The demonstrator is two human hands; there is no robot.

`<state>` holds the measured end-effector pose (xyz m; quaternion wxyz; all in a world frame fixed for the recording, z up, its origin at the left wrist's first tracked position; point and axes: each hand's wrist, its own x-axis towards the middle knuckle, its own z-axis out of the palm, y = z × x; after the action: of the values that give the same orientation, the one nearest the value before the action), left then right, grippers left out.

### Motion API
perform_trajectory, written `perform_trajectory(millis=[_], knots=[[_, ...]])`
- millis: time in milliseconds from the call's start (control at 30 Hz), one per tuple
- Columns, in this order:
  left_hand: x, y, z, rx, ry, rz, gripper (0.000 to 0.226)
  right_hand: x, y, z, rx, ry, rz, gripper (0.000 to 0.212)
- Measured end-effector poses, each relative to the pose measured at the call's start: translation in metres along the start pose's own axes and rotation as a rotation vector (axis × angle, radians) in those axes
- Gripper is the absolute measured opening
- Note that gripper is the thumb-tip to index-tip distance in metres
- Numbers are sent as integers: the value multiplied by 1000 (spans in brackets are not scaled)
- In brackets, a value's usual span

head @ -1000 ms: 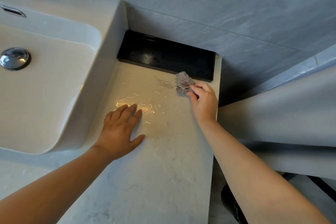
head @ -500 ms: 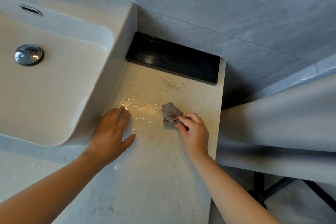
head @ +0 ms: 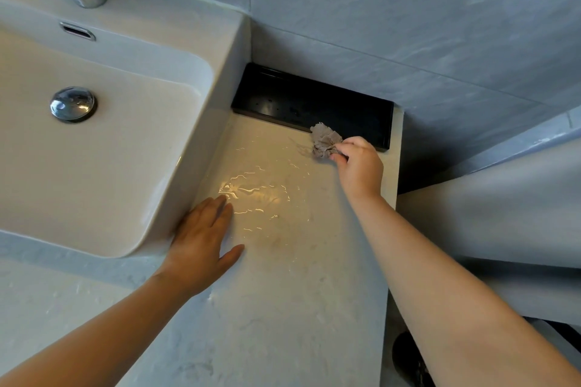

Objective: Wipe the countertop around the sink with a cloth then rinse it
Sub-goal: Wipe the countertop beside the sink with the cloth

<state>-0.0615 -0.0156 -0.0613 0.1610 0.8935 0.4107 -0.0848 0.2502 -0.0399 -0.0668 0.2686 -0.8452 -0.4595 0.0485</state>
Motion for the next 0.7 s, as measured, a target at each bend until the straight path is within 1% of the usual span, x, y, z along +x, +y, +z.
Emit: perform_trajectory(millis=[200,467,600,700], knots=[[-1,-2,4,24,7,13,81,-7,-4,9,53,55,36,25],[-1,-2,7,8,15,5,78,-32,-17,13,105,-7,-8,27],[-2,-3,9,-7,11,8,81,-65,-23,13,102,-46,-55,25],[-3,-3,7,-29,27,3,82,-93,-27,11,103,-66,-53,24]])
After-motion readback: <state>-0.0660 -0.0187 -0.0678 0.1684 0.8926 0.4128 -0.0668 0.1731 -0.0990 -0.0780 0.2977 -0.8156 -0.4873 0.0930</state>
